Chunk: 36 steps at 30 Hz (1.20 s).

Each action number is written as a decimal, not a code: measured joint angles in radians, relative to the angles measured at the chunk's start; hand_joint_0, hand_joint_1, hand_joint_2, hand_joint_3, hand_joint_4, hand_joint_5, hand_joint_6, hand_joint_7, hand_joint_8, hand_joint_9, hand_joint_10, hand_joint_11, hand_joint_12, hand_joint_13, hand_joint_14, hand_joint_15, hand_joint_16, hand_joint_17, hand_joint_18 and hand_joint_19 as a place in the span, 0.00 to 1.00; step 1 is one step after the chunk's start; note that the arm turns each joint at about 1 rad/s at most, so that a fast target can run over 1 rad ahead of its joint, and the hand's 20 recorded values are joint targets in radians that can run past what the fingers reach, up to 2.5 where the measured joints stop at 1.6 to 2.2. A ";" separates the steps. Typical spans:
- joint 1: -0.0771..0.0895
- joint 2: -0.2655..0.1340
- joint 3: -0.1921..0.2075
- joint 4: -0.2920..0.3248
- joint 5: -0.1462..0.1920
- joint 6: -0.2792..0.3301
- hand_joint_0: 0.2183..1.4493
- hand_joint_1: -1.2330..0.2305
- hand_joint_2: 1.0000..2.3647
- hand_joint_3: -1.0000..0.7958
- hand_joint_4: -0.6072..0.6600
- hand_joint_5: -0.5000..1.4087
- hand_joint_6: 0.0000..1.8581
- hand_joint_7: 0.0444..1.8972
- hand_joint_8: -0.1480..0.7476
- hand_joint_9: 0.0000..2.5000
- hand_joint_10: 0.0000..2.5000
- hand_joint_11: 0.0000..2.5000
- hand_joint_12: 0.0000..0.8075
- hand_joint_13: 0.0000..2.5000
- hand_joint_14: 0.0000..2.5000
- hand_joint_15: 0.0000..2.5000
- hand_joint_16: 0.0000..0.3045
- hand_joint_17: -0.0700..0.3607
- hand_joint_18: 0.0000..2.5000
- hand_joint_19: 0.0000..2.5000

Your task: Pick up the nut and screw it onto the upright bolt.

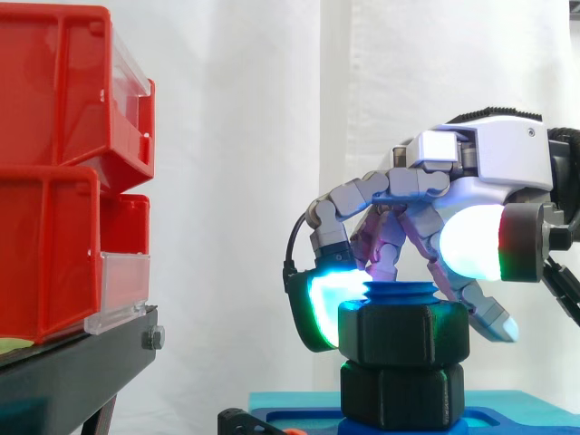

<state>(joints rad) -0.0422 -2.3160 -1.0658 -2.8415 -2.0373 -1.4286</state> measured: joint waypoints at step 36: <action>0.030 0.000 0.003 0.004 0.033 -0.032 0.17 0.70 0.00 0.28 0.62 0.20 0.27 0.41 0.48 0.36 0.00 0.00 0.45 0.18 0.00 0.00 0.17 0.43 0.09 0.00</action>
<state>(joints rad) -0.0121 -2.3163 -1.0628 -2.8373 -2.0048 -1.4608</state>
